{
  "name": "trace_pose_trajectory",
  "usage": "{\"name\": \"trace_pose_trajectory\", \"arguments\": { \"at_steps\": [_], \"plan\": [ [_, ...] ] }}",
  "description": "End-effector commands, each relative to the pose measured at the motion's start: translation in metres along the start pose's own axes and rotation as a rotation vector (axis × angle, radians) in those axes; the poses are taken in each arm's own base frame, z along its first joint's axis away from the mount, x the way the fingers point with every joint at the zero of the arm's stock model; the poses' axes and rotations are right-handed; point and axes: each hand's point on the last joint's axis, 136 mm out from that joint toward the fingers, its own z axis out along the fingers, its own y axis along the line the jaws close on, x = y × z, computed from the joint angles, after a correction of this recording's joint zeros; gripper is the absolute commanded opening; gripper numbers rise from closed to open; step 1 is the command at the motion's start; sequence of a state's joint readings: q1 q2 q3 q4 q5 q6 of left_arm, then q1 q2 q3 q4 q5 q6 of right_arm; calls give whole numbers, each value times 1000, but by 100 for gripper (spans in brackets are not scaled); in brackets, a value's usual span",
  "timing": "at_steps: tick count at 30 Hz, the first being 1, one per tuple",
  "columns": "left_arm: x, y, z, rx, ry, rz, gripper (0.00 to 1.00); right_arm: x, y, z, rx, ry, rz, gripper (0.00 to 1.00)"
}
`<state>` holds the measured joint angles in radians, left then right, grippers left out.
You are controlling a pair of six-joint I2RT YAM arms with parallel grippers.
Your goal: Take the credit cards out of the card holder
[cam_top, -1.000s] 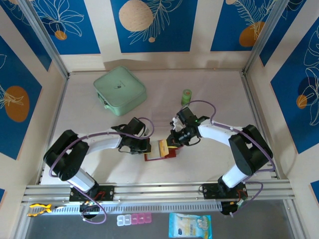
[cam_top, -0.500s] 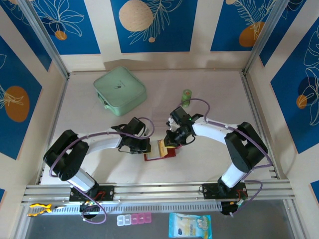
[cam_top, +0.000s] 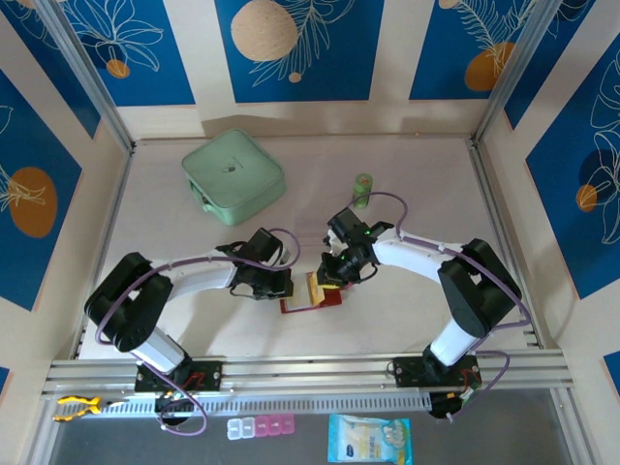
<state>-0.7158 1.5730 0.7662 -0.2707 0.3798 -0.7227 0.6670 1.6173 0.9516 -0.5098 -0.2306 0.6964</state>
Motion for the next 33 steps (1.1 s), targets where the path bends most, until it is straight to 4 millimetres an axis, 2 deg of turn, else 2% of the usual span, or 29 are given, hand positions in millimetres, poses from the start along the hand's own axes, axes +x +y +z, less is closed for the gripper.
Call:
{"name": "trace_pose_trajectory", "arguments": {
  "at_steps": [1, 9, 13, 20, 24, 30, 33],
  "plan": [
    [5, 10, 0, -61, 13, 15, 0, 8, 0, -3, 2, 10, 12, 7],
    [2, 13, -4, -84, 1, 27, 0, 16, -3, -3, 38, 18, 20, 5],
    [1, 10, -5, -78, 1, 34, 0, 13, -1, -5, 48, 2, 20, 4],
    [-2, 6, -11, -62, -25, 39, 1, 2, 17, -33, 25, -60, -57, 4],
    [-9, -4, -20, -29, -60, 47, 7, -2, 29, -50, -14, -60, -206, 5],
    [-17, -7, -37, -32, -124, 67, 11, -10, 35, -70, 22, -73, -616, 4],
    [-20, -4, -46, -43, -156, 65, 11, -27, 35, -85, 48, -103, -787, 1]
  ]
}}
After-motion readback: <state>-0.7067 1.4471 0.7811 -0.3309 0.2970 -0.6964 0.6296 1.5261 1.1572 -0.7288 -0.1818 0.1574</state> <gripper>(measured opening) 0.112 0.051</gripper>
